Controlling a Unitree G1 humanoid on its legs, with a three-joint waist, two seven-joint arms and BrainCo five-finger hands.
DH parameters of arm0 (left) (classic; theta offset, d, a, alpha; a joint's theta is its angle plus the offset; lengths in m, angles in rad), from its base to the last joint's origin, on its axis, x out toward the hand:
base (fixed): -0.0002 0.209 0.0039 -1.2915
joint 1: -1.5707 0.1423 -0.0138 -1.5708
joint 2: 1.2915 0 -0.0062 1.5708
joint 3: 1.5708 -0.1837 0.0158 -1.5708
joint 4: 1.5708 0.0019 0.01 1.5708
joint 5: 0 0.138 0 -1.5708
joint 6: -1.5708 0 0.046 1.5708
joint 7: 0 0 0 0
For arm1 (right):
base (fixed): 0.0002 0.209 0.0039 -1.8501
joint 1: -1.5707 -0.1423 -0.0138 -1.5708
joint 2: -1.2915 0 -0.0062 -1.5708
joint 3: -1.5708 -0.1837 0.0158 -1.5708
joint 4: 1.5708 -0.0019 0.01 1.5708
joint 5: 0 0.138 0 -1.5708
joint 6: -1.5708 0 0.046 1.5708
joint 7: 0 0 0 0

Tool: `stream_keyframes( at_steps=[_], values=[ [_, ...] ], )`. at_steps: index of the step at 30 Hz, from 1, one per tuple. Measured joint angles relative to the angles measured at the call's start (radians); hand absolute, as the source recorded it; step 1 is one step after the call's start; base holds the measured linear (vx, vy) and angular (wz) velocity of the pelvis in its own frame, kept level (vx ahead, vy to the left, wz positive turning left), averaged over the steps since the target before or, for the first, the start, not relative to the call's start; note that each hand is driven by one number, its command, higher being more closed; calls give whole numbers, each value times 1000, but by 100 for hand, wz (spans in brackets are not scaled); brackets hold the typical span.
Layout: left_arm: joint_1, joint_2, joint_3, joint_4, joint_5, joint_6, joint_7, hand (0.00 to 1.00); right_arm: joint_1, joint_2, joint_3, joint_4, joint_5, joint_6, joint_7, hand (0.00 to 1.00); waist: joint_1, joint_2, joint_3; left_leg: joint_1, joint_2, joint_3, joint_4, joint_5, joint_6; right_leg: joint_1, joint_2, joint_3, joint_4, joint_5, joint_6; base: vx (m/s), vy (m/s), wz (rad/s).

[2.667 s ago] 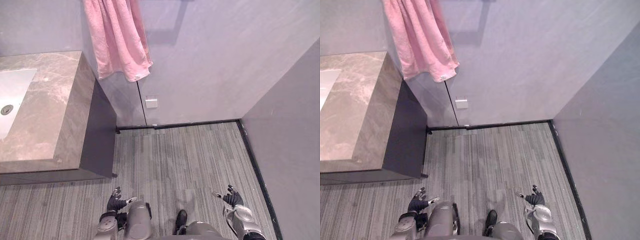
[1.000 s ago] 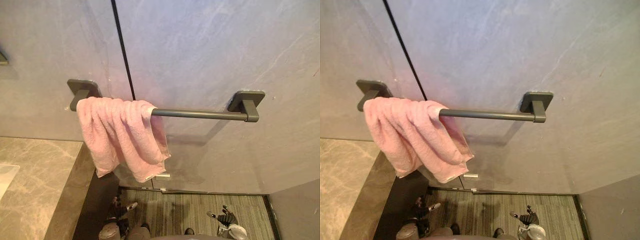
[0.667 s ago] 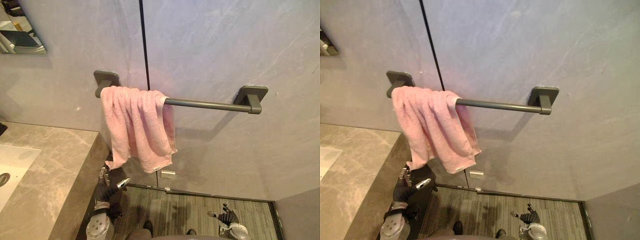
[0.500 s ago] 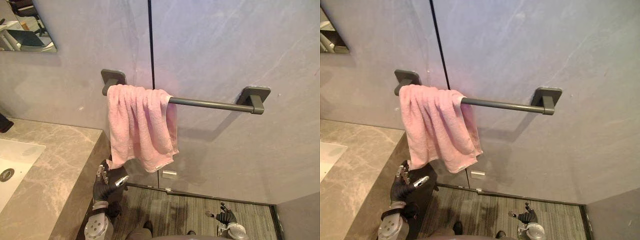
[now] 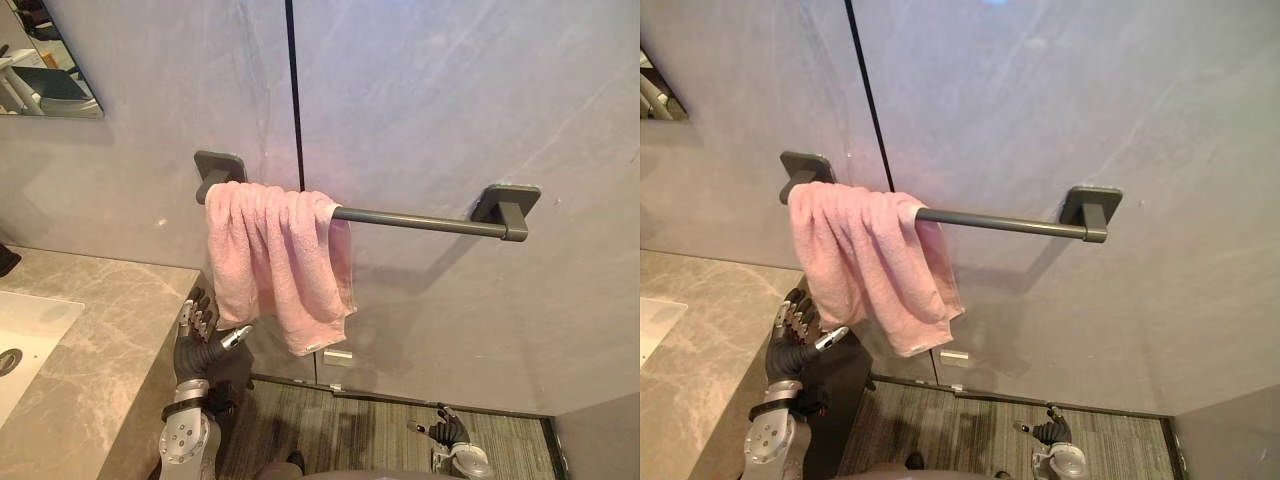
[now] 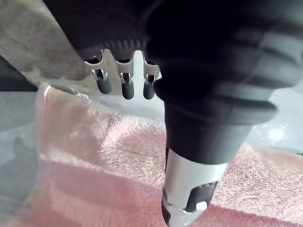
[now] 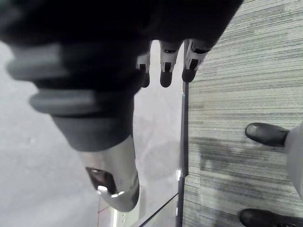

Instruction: Organize washtable

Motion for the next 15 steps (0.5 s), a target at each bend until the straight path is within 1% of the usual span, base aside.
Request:
stream_keyframes(
  at_steps=[2, 6, 8, 10, 11, 12, 15],
  values=[
    [-2, 20, 4, 2, 0, 0, 0, 0, 2, -5, 1, 4, 0, 0, 1, 0, -1, 1, 1, 6, 0, 1, -3, 0, 0, -1, 0, 4, 0, 0, 0, -72, 7, -6],
    [-37, 76, 21, 29, -1, 0, -3, 0, 2, -41, 21, 8, 0, 1, 5, 0, -1, 3, 0, 15, -2, 1, -23, 2, -4, -3, 2, 13, -12, 0, -2, -49, 5, -7],
    [-56, 109, 47, 56, -9, -1, -5, 0, 2, -55, 23, 9, -2, 1, 7, 0, -6, 3, -1, 18, -2, 0, -28, 0, -8, -4, 4, 20, -17, 0, -2, -10, -3, -9],
    [-72, 121, 66, 72, -11, -1, -8, 0, 1, -67, 23, 9, -5, 1, 10, 0, -12, 3, -1, 17, -3, 0, -32, 1, -7, -4, 5, 22, -25, 2, -1, 10, -2, -2],
    [-76, 122, 71, 73, -12, -1, -9, 0, 1, -70, 23, 9, -7, 1, 13, 0, -14, 3, -1, 17, -3, 0, -33, 3, -4, -4, 5, 22, -28, 7, 0, 42, -2, -2],
    [-79, 129, 73, 75, -24, -1, -10, 0, -4, -78, 30, 9, -9, 1, 19, 0, -23, 3, -1, 15, -4, -1, -34, 3, -4, -4, 6, 23, -34, 12, -2, 43, -1, -2],
    [-87, 160, 73, 84, -25, -1, -29, 0, -20, -83, 36, 9, -9, 1, 25, 0, -27, 3, -1, 15, -4, -2, -34, 3, -3, -1, 11, 34, -50, 23, -6, 71, -6, -11]
  ],
)
